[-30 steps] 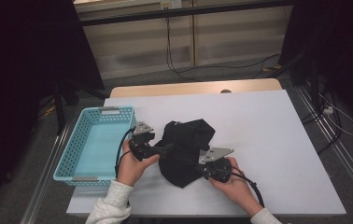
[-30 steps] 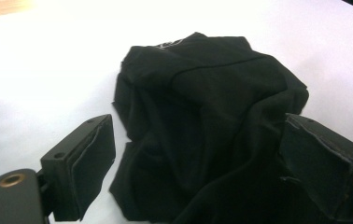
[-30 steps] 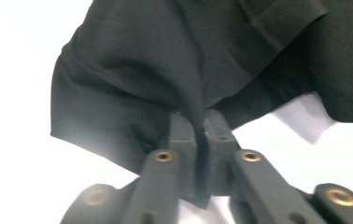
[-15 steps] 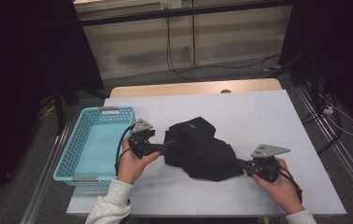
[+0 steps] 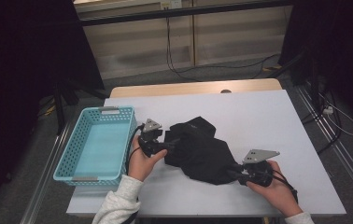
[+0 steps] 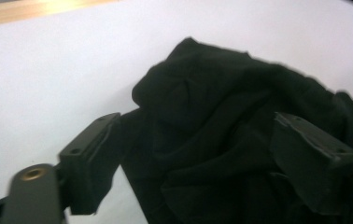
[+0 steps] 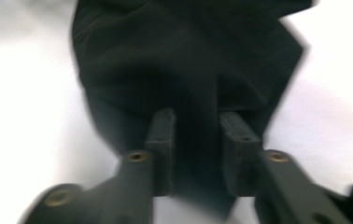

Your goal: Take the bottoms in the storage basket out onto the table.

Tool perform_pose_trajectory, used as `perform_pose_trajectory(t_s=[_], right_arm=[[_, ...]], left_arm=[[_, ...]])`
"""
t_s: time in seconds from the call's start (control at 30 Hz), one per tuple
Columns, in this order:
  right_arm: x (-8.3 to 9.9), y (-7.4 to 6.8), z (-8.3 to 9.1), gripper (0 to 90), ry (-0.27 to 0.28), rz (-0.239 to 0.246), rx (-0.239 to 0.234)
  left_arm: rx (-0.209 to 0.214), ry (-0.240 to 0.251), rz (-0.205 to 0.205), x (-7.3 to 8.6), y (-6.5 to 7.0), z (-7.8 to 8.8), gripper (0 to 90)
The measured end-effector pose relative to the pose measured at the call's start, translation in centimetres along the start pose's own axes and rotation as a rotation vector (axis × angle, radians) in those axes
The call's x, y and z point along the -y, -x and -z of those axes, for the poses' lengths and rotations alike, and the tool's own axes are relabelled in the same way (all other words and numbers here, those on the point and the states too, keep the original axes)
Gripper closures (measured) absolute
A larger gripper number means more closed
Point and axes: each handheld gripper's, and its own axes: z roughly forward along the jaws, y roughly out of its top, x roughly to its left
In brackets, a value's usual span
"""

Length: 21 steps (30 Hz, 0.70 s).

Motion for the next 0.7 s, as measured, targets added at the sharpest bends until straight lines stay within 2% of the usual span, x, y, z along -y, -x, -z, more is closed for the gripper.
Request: perform_pose_trajectory(t_s=[0.03,0.07,0.13,0.17,0.27,0.33,0.43,0.47,0.5,0.53,0.57,0.6,0.7], right_arm=[[-0.1,0.1,0.2,61.5,0.014,-0.010,0.015],[-0.4,0.2,0.4,47.6,0.043,-0.034,0.043],[-0.6,0.2,0.3,46.0,0.057,-0.037,0.056],[-0.8,0.2,0.1,40.9,0.066,-0.028,0.056],[-1.1,0.2,-0.2,37.0,0.063,-0.036,0.068],[-1.8,0.4,-0.8,31.6,0.095,-0.048,0.092],[-2.4,0.5,-1.4,31.5,0.104,-0.048,0.087],[-3.1,0.6,-2.1,31.6,0.101,-0.046,0.081],[-3.1,0.6,-2.1,31.6,0.101,-0.046,0.081],[-3.8,0.7,-3.1,31.8,0.115,-0.047,0.075],[-3.8,0.7,-3.1,31.8,0.115,-0.047,0.075],[-4.5,0.8,-4.1,31.9,0.114,-0.070,0.055],[-5.1,0.7,-4.9,32.2,0.112,-0.062,0.044]], left_arm=[[0.000,-0.006,0.008,0.2,0.0,-0.1,20.4],[-0.003,-0.012,0.010,0.3,0.0,-0.2,20.5],[0.001,-0.021,0.005,0.3,-0.1,-0.1,20.4],[0.003,-0.017,0.010,0.3,0.0,0.0,18.9],[0.014,-0.014,0.012,0.3,0.1,0.4,17.2],[0.015,-0.010,0.017,0.4,0.2,0.6,15.7],[0.022,-0.017,0.020,0.7,0.5,0.9,14.9],[0.017,-0.015,0.020,0.7,0.6,0.9,14.0],[0.013,-0.015,0.010,0.8,0.7,0.9,14.0],[0.014,-0.014,0.012,0.8,0.8,1.0,13.5],[0.021,-0.018,0.016,0.9,0.8,1.1,13.5],[0.019,-0.011,0.022,1.0,0.8,1.2,13.3],[0.008,-0.011,0.026,1.3,0.6,1.6,13.3]])
